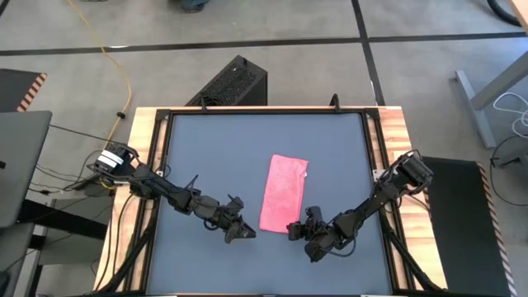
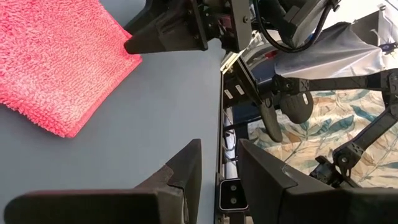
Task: Roll towel
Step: Roll the pink microfiber towel
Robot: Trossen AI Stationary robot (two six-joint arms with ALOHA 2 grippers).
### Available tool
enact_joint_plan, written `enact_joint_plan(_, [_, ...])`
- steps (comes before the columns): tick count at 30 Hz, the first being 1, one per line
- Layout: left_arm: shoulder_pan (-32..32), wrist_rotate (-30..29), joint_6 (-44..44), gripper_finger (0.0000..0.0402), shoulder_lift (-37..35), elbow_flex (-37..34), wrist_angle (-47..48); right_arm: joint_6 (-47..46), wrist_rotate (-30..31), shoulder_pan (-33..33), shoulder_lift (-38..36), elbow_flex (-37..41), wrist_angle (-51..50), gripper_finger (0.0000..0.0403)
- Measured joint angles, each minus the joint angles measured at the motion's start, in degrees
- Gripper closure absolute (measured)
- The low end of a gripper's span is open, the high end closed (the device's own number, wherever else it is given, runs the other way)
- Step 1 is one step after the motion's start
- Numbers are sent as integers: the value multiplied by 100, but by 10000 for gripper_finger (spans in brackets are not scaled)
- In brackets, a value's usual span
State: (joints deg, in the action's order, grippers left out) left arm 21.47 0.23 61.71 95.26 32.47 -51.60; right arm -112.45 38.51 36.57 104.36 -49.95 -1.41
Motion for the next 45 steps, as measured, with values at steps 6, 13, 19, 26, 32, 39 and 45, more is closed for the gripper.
enact_joint_plan(6, [0,2,-2,310,0,0,13,42,-177,33,0,0,0,237])
enact_joint_plan(13, [2,2,-2,310,0,0,182,42,-280,56,0,0,-35,274])
enact_joint_plan(19, [0,1,-1,310,0,0,172,37,-280,56,0,0,-130,304])
enact_joint_plan(26, [1,-6,0,310,0,0,166,38,-278,53,0,0,-150,359])
enact_joint_plan(32, [-3,-290,25,310,0,0,57,42,-277,56,0,0,-157,386])
enact_joint_plan(39, [-188,41,193,281,0,3,-215,47,-267,53,0,0,-162,363])
enact_joint_plan(45, [-369,483,1117,233,113,9,197,149,-262,53,0,0,-165,370])
